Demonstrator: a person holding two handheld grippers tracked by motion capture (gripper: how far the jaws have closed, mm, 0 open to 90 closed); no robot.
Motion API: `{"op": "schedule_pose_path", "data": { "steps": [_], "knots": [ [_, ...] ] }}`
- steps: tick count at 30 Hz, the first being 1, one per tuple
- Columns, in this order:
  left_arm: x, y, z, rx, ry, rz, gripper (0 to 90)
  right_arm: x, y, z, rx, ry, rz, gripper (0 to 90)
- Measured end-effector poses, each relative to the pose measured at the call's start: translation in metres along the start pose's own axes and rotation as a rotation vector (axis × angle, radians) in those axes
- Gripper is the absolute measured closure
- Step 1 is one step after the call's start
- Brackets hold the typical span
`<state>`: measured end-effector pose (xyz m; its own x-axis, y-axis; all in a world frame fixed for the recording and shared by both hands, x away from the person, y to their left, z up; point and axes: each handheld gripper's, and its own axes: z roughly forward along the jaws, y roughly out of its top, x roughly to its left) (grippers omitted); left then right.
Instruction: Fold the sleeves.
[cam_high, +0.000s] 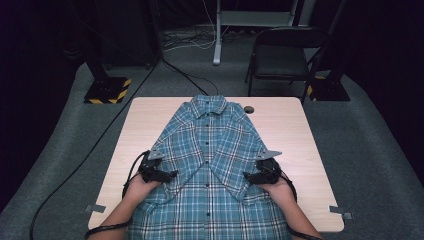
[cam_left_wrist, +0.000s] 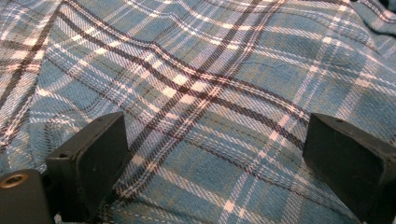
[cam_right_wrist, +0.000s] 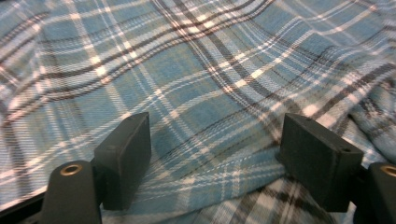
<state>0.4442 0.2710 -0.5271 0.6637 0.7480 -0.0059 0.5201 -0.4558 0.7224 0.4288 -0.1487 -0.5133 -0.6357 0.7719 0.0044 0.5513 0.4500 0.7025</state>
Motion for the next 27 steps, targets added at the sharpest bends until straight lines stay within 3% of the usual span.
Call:
{"op": "schedule_pose_path", "data": {
  "steps": [4,7,9,13,16,21,24,27],
  "knots": [
    [0.0,0.0,0.0,0.0,0.0,0.0,6.4,0.014,0.006,-0.012,-0.027,0.044,-0.079,23.7],
    [0.0,0.0,0.0,0.0,0.0,0.0,6.5,0.025,0.008,-0.012,-0.022,0.09,-0.109,23.7],
    [0.0,0.0,0.0,0.0,0.0,0.0,6.4,0.028,0.008,-0.009,-0.004,0.096,-0.129,23.6],
    [0.0,0.0,0.0,0.0,-0.001,-0.003,6.4,0.029,0.0,0.0,0.054,0.094,-0.136,22.4],
    [0.0,0.0,0.0,0.0,-0.001,-0.003,6.3,0.027,-0.004,0.001,0.033,0.112,-0.128,21.4],
    [0.0,0.001,0.001,0.002,-0.003,-0.003,6.0,0.029,-0.001,-0.004,0.06,0.114,-0.135,23.7],
    [0.0,0.001,0.001,0.003,-0.005,-0.004,5.7,0.031,0.004,-0.015,0.016,0.129,-0.132,23.6],
    [0.0,0.001,0.002,0.002,-0.004,-0.004,5.5,0.037,0.009,-0.023,-0.033,0.178,-0.125,23.3]
  ]
}}
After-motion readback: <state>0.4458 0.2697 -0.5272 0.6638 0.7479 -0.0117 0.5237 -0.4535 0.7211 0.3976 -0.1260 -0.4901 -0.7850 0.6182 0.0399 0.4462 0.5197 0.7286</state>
